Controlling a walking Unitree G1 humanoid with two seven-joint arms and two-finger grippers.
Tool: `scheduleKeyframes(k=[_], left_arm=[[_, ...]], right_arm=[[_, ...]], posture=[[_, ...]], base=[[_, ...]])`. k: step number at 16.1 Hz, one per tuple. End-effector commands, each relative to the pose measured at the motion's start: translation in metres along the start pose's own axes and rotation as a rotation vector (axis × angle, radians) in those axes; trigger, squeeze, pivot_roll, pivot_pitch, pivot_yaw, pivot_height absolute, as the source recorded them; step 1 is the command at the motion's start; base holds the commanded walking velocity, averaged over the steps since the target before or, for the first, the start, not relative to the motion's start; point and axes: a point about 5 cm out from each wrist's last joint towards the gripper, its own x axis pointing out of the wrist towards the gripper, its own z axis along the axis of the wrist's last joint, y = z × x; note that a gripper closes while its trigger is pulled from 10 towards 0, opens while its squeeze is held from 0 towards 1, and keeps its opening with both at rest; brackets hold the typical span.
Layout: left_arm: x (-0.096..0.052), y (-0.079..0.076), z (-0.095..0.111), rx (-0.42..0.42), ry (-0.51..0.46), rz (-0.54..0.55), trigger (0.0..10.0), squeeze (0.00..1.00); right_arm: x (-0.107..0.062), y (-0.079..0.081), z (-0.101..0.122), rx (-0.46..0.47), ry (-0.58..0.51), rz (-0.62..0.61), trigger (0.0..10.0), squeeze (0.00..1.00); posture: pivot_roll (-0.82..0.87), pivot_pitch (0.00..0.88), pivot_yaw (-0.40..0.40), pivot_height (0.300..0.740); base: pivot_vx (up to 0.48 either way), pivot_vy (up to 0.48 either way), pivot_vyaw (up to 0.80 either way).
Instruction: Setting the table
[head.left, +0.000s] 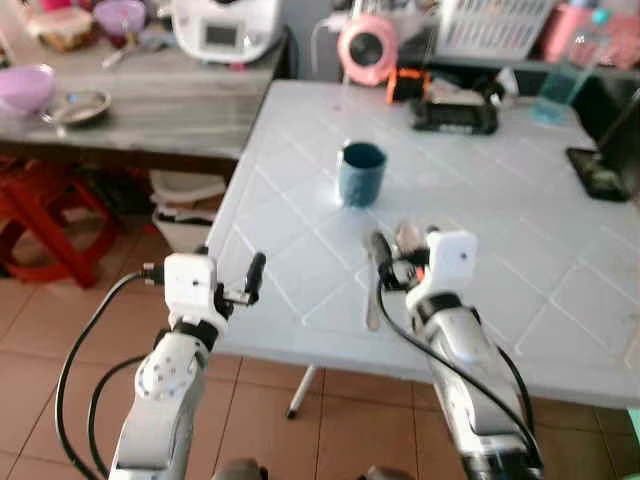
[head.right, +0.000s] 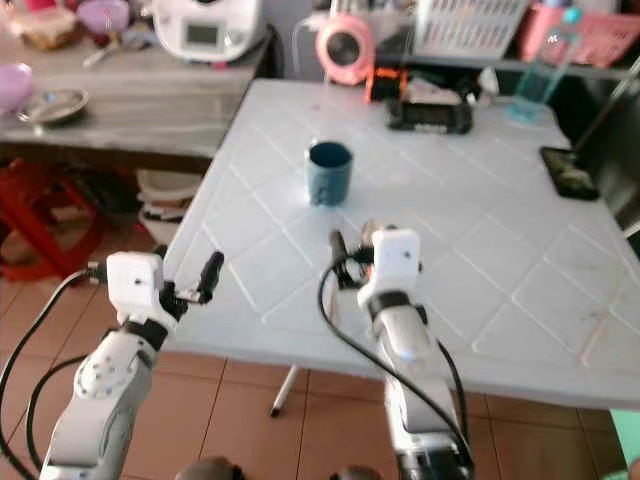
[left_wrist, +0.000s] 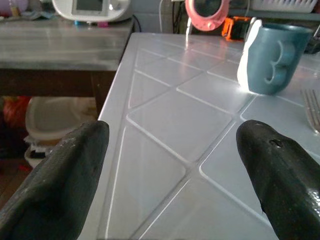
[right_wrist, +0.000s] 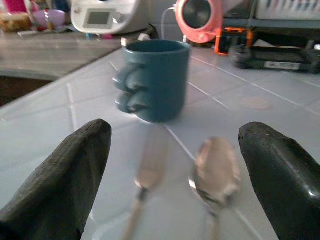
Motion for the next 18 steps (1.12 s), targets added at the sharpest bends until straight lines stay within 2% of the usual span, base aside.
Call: scheduleKeyframes(k=[1,2,3,4,8,11,14,18], left_arm=[[-0.003,0.000,0.003,0.004,-0.002,-0.001,10.0,0.00],[-0.005,0.002,0.003,0.009,0.005,-0.003,10.0,0.00],[-0.014,0.009,0.001,0.029,0.036,-0.016,10.0,0.00],[-0.018,0.014,0.000,0.037,0.054,-0.015,10.0,0.00],[-0.021,0.017,0.001,0.047,0.067,-0.021,10.0,0.00],[-0.022,0.012,0.000,0.041,0.084,-0.036,10.0,0.00],[-0.020,0.012,0.000,0.035,0.086,-0.035,10.0,0.00],[-0.020,0.011,0.000,0.032,0.090,-0.029,10.0,0.00]], right_arm=[[0.005,0.002,-0.001,0.052,0.022,-0.013,10.0,0.00],[0.008,0.007,-0.002,0.098,0.034,-0.015,10.0,0.00],[0.013,0.016,-0.002,0.177,0.053,-0.010,10.0,0.00],[0.016,0.020,-0.002,0.187,0.064,-0.008,10.0,0.00],[0.020,0.021,-0.012,0.302,0.156,-0.071,10.0,0.00],[0.027,0.024,-0.016,0.312,0.216,-0.062,10.0,0.00],[0.037,0.031,-0.008,0.317,0.217,-0.029,10.0,0.00],[0.039,0.041,-0.009,0.310,0.252,-0.003,10.0,0.00]], posture=[[0.02,0.046,0.001,0.740],[0.03,0.050,0.002,0.740],[0.04,0.061,0.008,0.740],[0.05,0.071,0.010,0.740],[0.06,0.091,0.015,0.740],[0.06,0.096,0.009,0.740],[0.06,0.097,0.004,0.740],[0.06,0.095,-0.003,0.740]], base=[[0.000,0.000,0.00],[0.000,0.000,0.00],[0.000,0.000,0.00],[0.000,0.000,0.00],[0.000,0.000,0.00],[0.000,0.000,0.00],[0.000,0.000,0.00],[0.000,0.000,0.00]])
